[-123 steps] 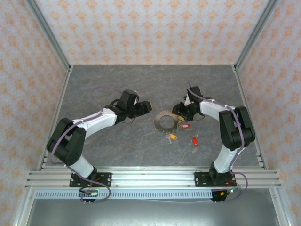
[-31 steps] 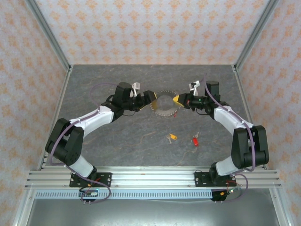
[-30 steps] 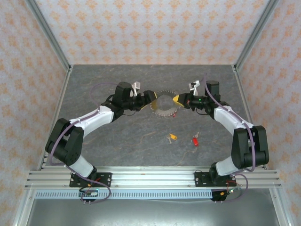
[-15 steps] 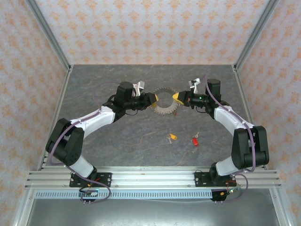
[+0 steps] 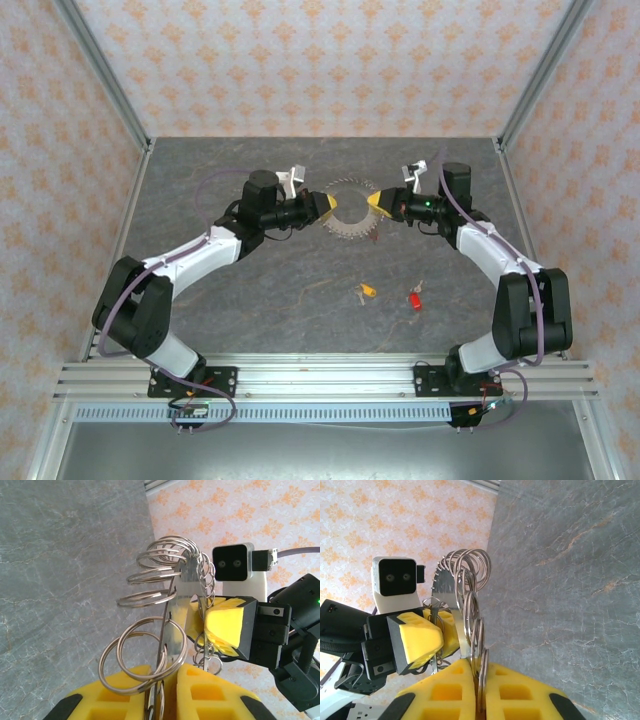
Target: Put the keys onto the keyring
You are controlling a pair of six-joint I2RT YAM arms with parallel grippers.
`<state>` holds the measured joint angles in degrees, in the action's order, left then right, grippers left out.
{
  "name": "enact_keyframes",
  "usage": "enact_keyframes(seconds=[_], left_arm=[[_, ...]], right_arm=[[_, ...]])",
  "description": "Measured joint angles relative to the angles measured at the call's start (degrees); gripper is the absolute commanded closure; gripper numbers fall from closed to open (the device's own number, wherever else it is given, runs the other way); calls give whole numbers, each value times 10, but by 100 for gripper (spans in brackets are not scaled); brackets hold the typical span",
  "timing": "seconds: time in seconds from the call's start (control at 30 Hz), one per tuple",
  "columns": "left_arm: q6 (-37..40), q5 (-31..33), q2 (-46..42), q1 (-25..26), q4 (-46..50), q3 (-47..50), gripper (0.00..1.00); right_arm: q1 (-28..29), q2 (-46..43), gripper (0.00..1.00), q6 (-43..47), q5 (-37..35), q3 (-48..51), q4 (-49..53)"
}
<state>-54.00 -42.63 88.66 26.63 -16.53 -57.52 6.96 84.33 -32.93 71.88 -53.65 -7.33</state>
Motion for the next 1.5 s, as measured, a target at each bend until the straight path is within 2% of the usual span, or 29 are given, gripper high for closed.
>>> enact_keyframes(seconds=[0.03, 0.13, 0.17, 0.27, 0.33, 0.47, 0.6, 0.73, 0.8, 0.9, 0.97, 1.0, 1.17, 1.23, 1.37, 1.5], left_arm=[[0, 0, -2, 0, 0, 0, 100], [0, 3, -16, 1, -10, 3, 100], [0, 11, -25, 1, -13, 7, 100], [0, 32, -61, 3, -33, 31, 100], [2, 46, -87, 3, -49, 51, 100], [23, 70, -130, 4, -73, 72, 100], [63, 85, -170, 10, -83, 84, 100], [113, 85, -203, 15, -69, 84, 100], [135, 81, -213, 15, -54, 79, 100], [158, 74, -216, 15, -38, 70, 100], [170, 69, -216, 15, -29, 66, 100], [175, 66, -216, 15, -26, 64, 100], [189, 55, -216, 15, -14, 49, 100], [195, 53, -216, 15, -11, 44, 100], [200, 45, -216, 15, -8, 39, 100], [202, 40, -216, 15, -5, 39, 100]], right_arm=[[0, -1, 78, 1, 0, 0, 1], [1, -9, 73, 6, -9, 0, 12], [1, -14, 66, 7, -14, -1, 17], [0, -40, 62, 16, -45, -2, 38], [0, -66, 55, 22, -71, -2, 53], [0, -143, 54, 40, -145, 0, 75], [0, -242, 51, 56, -207, 36, 56], [2, -325, 58, 76, -229, 107, -2], [16, -355, 58, 94, -240, 142, -23], [78, -396, 62, 151, -273, 183, -26], [135, -426, 63, 200, -305, 204, -26], [165, -442, 66, 225, -326, 214, -26], [288, -481, 72, 336, -475, 256, -31], [332, -478, 79, 387, -532, 272, -46], [389, -457, 80, 487, -609, 311, -104], [410, -430, 81, 555, -647, 328, -172]])
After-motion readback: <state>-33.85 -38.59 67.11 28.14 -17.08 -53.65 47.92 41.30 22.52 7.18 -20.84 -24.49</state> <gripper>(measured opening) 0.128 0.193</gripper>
